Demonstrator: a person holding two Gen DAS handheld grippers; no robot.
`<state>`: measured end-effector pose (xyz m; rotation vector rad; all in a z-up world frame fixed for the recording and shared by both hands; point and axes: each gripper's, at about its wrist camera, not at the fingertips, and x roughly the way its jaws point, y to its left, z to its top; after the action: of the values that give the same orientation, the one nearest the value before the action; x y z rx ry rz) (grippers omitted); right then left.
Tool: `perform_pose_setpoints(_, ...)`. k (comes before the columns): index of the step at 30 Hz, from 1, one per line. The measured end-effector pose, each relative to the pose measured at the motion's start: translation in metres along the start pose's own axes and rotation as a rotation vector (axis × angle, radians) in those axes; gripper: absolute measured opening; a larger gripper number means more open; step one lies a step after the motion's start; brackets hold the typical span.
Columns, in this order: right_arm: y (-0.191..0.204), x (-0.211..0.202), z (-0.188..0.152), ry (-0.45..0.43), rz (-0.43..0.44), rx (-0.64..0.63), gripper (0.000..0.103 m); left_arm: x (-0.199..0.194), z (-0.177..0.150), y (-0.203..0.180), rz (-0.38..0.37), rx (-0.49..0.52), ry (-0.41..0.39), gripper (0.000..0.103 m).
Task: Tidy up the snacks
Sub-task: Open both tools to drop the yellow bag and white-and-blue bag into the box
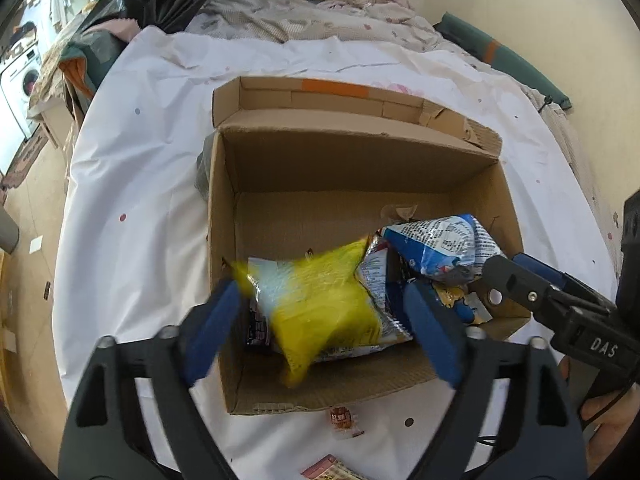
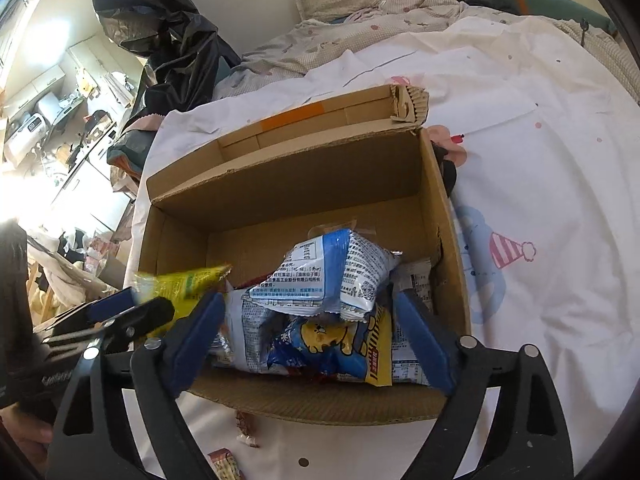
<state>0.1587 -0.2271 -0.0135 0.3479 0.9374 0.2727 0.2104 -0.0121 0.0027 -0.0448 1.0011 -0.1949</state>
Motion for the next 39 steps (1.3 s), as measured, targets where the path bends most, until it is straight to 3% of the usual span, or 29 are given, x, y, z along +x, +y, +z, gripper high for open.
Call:
perform_pose_setpoints(9, -0.004, -0.004, 0.001, -0.005, 0.002, 0.023, 0.09, -0.006, -0.005, -0.01, -0.003, 0.048, -0.013, 0.089)
perform_pose_setpoints(20, -0.004, -0.02, -0.011, -0.002, 0.01, 0.052, 0.09, -0.024, -0.014, 0.003, 0.014, 0.009, -0.021, 0.089)
perform_pose_setpoints(28, 0.012, -0.041, -0.034, 0.021, 0.065, -0.005, 0.09, -0.037, -0.032, 0.017, 0.022, -0.061, -0.007, 0.089)
perform_pose_setpoints(35, 0.037, -0.03, -0.083, 0.148, 0.106, -0.06, 0.09, -0.045, -0.046, 0.03, 0.062, -0.102, 0.009, 0.089)
perform_pose_setpoints(39, 0.067, 0.003, -0.118, 0.317, 0.109, -0.182, 0.09, -0.053, -0.048, 0.045, 0.078, -0.153, -0.001, 0.089)
